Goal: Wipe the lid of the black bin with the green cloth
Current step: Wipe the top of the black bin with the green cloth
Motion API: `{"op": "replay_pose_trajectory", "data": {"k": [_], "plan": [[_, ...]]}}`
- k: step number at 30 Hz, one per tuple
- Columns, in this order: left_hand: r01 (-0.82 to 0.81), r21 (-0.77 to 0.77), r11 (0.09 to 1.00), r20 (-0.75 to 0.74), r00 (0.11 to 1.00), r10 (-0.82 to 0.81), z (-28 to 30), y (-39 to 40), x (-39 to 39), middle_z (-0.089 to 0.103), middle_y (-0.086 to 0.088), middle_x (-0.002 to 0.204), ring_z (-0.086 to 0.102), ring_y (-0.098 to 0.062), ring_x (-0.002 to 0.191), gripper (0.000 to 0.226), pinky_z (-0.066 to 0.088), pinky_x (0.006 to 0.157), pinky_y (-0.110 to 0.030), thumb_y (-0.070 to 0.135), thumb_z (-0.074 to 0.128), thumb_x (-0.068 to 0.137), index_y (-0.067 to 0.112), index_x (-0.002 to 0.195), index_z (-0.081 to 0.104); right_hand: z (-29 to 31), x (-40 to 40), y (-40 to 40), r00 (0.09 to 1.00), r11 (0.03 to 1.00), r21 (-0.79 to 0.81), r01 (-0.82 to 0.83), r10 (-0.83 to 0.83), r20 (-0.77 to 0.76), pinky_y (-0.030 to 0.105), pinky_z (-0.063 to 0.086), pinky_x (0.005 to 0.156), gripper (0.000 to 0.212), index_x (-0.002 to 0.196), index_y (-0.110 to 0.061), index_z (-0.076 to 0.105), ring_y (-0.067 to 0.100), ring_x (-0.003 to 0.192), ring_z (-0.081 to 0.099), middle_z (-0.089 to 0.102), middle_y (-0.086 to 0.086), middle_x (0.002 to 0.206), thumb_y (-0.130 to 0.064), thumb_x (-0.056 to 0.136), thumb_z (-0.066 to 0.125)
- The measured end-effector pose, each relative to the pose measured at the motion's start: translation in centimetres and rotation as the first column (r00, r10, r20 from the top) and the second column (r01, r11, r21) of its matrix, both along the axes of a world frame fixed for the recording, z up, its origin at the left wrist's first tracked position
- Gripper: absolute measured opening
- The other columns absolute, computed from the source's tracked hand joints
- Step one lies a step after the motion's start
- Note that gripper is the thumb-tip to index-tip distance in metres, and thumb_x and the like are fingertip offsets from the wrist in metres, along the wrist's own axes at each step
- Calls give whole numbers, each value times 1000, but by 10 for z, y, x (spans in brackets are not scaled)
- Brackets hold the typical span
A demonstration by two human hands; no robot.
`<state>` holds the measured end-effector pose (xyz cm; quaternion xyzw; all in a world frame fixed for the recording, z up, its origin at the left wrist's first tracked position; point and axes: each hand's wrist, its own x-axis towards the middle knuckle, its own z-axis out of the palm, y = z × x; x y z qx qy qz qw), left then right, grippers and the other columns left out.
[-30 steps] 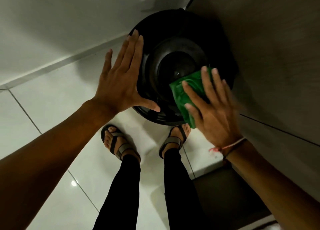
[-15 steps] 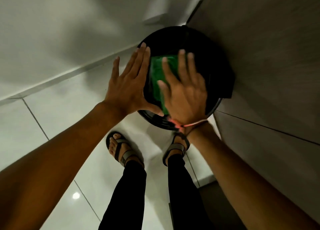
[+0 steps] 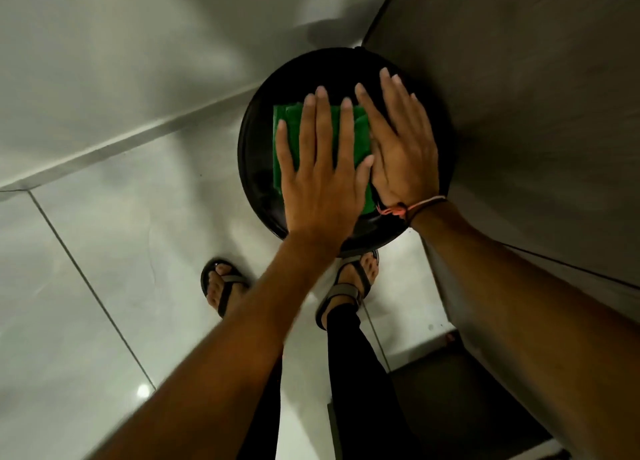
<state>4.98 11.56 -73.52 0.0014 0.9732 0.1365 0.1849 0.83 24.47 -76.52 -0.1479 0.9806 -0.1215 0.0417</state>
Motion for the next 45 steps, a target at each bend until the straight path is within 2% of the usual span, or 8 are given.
{"op": "replay_pose_trajectory", "data": {"k": [9, 14, 23, 29, 34, 39, 42, 45], "plan": [[666, -20, 746, -272, 715, -645, -38, -90, -97, 20, -18, 172, 18, -34, 160, 64, 24, 128, -55, 54, 24, 108, 24, 164, 21, -8, 4, -1, 996, 998, -24, 56, -58, -64, 49, 27, 130, 51, 157, -12, 43, 34, 159, 31, 36, 18, 169, -18, 107, 41], [128, 105, 986, -383, 920, -78, -50, -79, -34, 38, -24, 163, 33, -40, 154, 58, 32, 126, -52, 44, 41, 106, 14, 156, 42, -4, 2, -5, 996, 996, -26, 86, -86, -20, 49, 26, 132, 52, 162, -19, 35, 31, 161, 26, 31, 15, 172, -19, 110, 38], [-558, 268, 786, -224, 757, 614, -56, 45, 114, 21, -45, 159, 13, -55, 153, 64, 11, 131, -59, 42, 33, 107, 2, 156, 24, -11, 2, -4, 994, 997, -16, 77, -78, -72, 50, 30, 131, 51, 161, -18, 37, 30, 160, 29, 34, 15, 171, -20, 111, 39], [-454, 285, 844, -160, 846, 509, -54, 69, 133, 9, -28, 163, -4, -38, 158, 64, 11, 127, -63, 48, 32, 107, 9, 156, 21, -16, 2, 4, 995, 999, -38, 35, -38, -95, 48, 29, 131, 50, 160, -16, 40, 32, 159, 30, 36, 16, 169, -22, 111, 40], [-30, 202, 979, -315, 944, 95, -46, -32, 57, 27, -31, 166, 16, -39, 157, 63, 16, 131, -54, 47, 31, 107, 10, 159, 34, -12, 3, 4, 994, 998, -29, 51, -53, -99, 48, 30, 130, 50, 160, -16, 40, 32, 159, 31, 36, 17, 169, -23, 111, 39], [356, 151, 922, -282, 910, -305, -44, -87, -65, 21, -25, 170, 19, -39, 159, 62, 24, 129, -56, 45, 30, 109, 16, 163, 24, -8, 2, 3, 997, 999, -4, 51, -51, -58, 48, 28, 131, 52, 162, -17, 37, 31, 160, 28, 33, 15, 171, -22, 110, 39], [347, 162, 924, -285, 913, -293, -42, -84, -81, 24, -22, 170, 23, -37, 158, 60, 30, 127, -54, 43, 35, 108, 16, 162, 28, -8, 2, 1, 995, 996, -4, 88, -88, -35, 47, 28, 132, 53, 163, -19, 35, 29, 161, 26, 31, 13, 172, -22, 110, 38], [81, 282, 956, -323, 946, 15, -44, -75, -52, 32, -23, 166, 28, -37, 156, 59, 28, 130, -42, 39, 46, 107, 11, 158, 38, -9, 2, 0, 995, 994, -54, 91, -93, -21, 48, 27, 132, 52, 161, -19, 38, 30, 161, 27, 32, 13, 171, -19, 110, 38]]}}
